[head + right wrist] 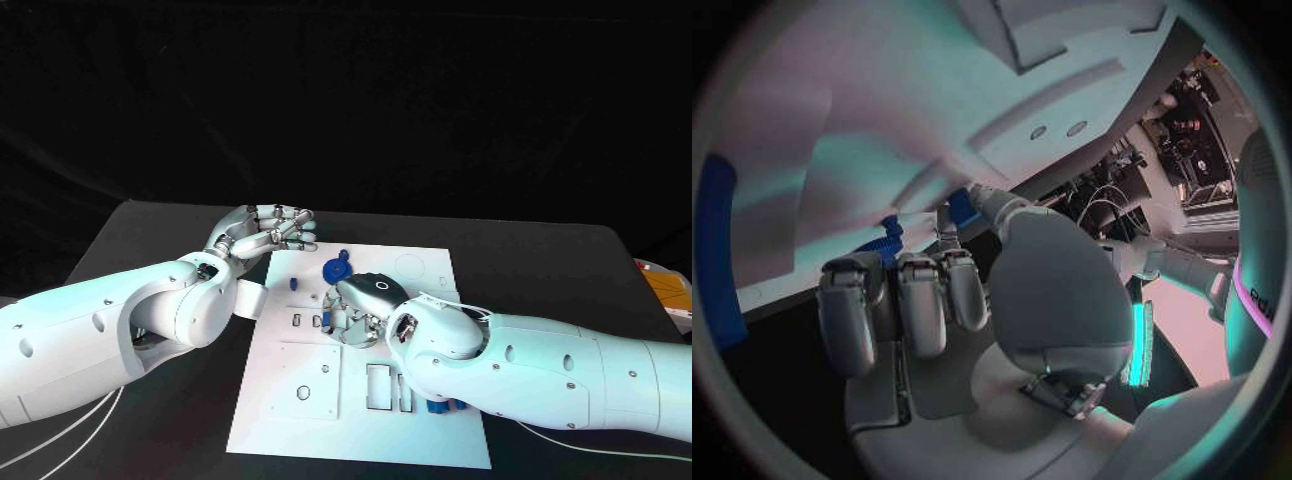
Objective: Assemble the parts on the task board
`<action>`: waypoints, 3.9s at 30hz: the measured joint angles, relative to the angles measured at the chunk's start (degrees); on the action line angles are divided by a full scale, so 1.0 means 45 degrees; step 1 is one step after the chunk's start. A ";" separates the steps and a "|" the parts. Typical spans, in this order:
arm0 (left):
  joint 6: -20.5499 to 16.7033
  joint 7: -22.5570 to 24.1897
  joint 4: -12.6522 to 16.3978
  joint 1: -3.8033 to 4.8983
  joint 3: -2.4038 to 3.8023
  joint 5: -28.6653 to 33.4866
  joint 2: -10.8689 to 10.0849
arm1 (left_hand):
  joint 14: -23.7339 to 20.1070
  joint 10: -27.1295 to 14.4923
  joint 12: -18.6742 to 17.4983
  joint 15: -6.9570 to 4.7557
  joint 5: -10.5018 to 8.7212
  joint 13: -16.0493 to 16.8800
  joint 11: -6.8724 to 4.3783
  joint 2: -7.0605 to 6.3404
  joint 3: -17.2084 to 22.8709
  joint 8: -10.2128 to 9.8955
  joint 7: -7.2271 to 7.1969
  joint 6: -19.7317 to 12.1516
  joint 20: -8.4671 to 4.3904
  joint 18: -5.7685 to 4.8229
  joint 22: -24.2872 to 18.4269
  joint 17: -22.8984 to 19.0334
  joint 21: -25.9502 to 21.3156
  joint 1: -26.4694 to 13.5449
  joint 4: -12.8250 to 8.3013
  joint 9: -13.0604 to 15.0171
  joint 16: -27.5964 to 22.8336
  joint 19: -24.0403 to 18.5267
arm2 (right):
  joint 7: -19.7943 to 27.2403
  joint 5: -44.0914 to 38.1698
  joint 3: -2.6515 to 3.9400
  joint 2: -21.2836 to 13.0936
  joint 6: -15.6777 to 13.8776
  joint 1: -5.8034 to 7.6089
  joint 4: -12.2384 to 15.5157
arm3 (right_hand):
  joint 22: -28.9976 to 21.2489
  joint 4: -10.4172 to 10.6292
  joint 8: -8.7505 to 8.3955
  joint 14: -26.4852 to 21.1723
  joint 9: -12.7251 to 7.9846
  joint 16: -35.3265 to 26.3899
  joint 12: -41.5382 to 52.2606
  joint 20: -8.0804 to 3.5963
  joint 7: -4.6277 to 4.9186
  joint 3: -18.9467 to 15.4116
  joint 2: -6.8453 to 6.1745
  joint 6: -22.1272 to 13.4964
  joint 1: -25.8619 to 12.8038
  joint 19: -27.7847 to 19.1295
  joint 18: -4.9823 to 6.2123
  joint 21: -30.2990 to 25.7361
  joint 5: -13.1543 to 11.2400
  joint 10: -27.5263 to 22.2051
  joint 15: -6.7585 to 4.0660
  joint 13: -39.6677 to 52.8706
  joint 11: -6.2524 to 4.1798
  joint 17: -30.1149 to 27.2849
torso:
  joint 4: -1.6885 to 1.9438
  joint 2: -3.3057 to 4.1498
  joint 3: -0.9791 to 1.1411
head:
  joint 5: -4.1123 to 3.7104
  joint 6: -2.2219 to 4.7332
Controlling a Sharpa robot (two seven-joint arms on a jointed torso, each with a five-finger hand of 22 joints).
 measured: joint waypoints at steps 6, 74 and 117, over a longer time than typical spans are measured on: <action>0.0004 -0.0010 0.0000 0.0000 0.0000 0.0000 -0.0003 | 0.0000 0.0000 0.0000 0.0000 0.0000 0.0000 0.0000 0.0000 0.0000 0.0000 0.0000 0.0000 0.0000 0.0002 0.0000 -0.0001 0.0000 0.0000 0.0000 -0.0001 0.0000 0.0000 | -0.0002 -0.0013 -0.0002 0.0018 -0.0007 -0.0003 -0.0022 | -0.0002 0.0035 -0.0101 -0.0001 -0.0055 -0.0018 -0.0068 0.0000 0.0058 -0.0035 -0.0107 -0.0147 -0.0030 0.0000 0.0000 0.0000 -0.0019 -0.0065 0.0010 0.0000 0.0065 -0.0001 | 0.0001 -0.0002 -0.0005 | -0.0015 0.0016; 0.5471 -1.0083 -0.1177 0.0953 -0.0136 -1.1330 0.1371 | 0.6418 0.2938 1.3201 -0.2237 0.0000 1.1509 -0.2117 0.0470 -0.2278 0.5182 -0.1683 0.0548 -0.2230 -0.1195 1.4489 1.2886 1.3809 -0.4030 0.0161 0.4220 1.4514 0.5872 | 0.4420 0.7953 0.0299 -0.4895 -0.1927 0.1820 0.1226 | 0.0001 0.1404 -0.0788 0.0000 -0.0384 -0.0390 -0.0759 0.0391 0.0268 -0.3893 0.0571 -0.0536 0.1450 0.0023 0.0001 -0.1137 0.0825 -0.0815 0.0458 0.0000 0.0405 -0.0007 | -0.0251 -0.0610 0.0343 | 0.0433 -0.0322; 0.7531 -1.1840 -0.2138 0.1236 -0.0740 -1.2119 0.2851 | 0.6372 0.2882 1.3273 -0.2280 0.0046 1.1589 -0.2158 0.0899 -0.2386 0.5338 -0.1776 0.0454 -0.2230 -0.1192 1.4892 1.2881 1.3956 -0.3710 0.0140 0.4616 1.4513 0.5962 | 0.4170 0.7698 0.0293 -0.4652 -0.1680 0.1809 0.0916 | -0.0004 0.1441 -0.0789 0.0000 -0.0389 -0.0390 -0.0807 0.0389 0.0268 -0.3931 0.0571 -0.0537 0.1449 0.0022 0.0001 -0.1257 0.0923 -0.0814 0.0458 0.0000 0.0405 -0.0008 | -0.0264 -0.0614 0.0343 | 0.0459 -0.0570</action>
